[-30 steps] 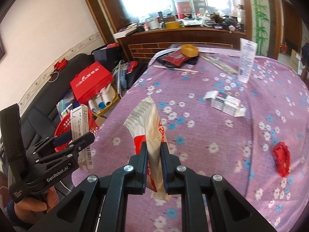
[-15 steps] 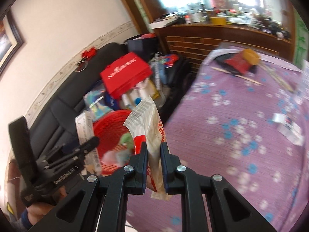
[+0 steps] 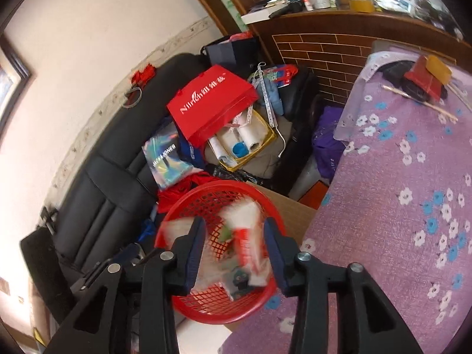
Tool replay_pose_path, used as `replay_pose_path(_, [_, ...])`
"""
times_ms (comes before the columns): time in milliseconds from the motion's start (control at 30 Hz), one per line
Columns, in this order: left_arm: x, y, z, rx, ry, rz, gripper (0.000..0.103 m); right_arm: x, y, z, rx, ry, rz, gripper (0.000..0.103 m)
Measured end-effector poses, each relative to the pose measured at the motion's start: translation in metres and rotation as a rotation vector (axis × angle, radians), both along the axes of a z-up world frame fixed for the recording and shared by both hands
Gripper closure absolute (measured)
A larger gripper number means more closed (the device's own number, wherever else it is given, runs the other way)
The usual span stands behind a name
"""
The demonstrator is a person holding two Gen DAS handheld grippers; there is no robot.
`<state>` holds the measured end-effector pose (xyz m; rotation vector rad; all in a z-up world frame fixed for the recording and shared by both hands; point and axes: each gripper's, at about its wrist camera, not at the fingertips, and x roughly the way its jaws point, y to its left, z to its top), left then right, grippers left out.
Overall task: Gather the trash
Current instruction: 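Carry both items over the red basket and open both tools to drop them, then move both open tools back over the table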
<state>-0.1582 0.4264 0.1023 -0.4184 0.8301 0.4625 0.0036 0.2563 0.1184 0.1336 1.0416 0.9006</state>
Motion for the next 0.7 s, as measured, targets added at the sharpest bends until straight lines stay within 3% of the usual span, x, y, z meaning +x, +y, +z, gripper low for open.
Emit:
replay_pose_path(100, [0.005,-0.014,0.002,-0.010,-0.015,-0.037,0.033,-0.005,-0.031,0.003,-0.018,-0.037,-0.028,0.057])
replay_pose_path(233, [0.025,-0.054,0.000,-0.042,-0.019,-0.152,0.033,-0.010,-0.091,-0.013,-0.045,0.011,-0.109,0.057])
replay_pose_path(467, [0.072,-0.170,-0.015,-0.024,0.025,-0.489,0.033,-0.019,-0.217,-0.037,-0.103,0.049,-0.326,0.057])
replay_pose_path(700, [0.097,-0.270,-0.010,0.003,0.032,-0.754,0.031,-0.004,-0.378,-0.029,-0.194,0.010,-0.577,0.058])
